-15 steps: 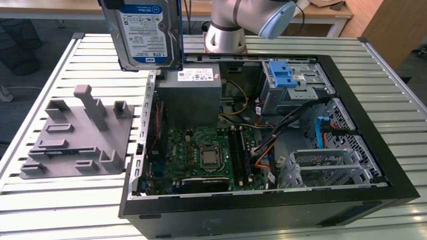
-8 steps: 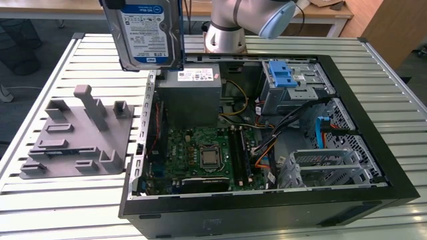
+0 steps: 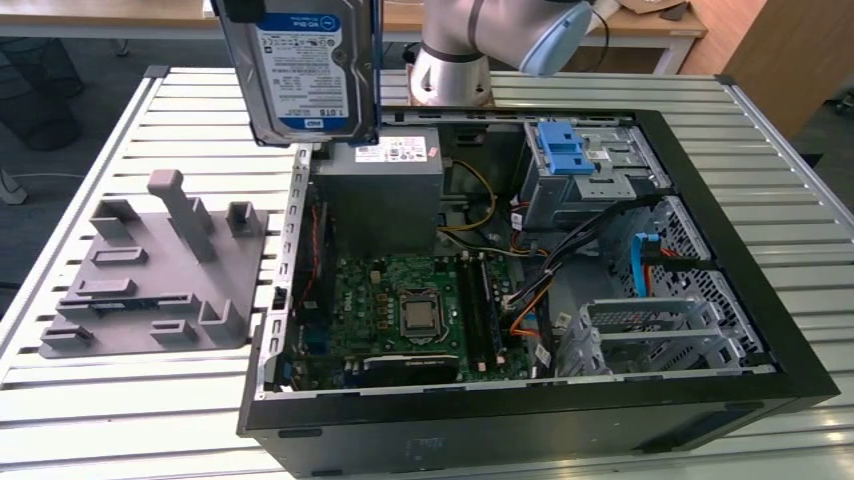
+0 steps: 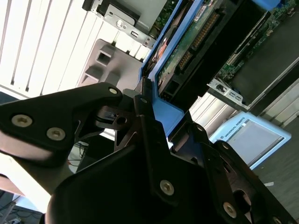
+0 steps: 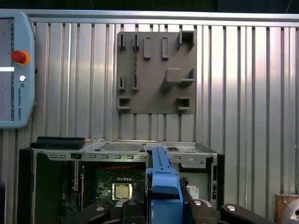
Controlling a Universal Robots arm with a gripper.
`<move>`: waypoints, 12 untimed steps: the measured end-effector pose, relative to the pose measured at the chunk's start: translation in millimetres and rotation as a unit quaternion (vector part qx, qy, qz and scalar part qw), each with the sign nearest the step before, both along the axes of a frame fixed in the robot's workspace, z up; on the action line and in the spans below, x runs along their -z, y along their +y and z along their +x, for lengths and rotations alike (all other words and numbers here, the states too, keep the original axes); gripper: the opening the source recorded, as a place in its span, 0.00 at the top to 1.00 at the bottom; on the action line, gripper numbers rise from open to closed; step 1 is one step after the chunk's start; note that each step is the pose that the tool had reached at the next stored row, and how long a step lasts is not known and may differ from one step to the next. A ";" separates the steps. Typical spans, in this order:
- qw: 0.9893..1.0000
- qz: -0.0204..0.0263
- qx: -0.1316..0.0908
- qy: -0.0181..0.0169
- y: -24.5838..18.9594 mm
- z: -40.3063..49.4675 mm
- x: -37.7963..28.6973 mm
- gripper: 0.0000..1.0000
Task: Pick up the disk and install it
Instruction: 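Pick up the disk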
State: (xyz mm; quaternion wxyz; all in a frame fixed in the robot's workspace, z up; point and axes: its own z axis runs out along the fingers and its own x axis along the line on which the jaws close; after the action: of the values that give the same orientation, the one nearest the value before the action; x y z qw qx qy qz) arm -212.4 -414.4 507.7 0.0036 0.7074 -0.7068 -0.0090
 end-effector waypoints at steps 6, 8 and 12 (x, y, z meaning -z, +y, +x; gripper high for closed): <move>1.000 0.000 0.000 0.000 -15.8 2.6 0.9 0.64; 1.000 0.000 0.000 0.000 -17.0 8.0 1.1 0.64; 1.000 0.000 0.000 0.000 -18.1 23.0 1.6 0.64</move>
State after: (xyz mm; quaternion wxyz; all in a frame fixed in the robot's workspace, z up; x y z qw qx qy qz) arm -189.4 -432.5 506.1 0.0036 0.7074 -0.7068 -0.0090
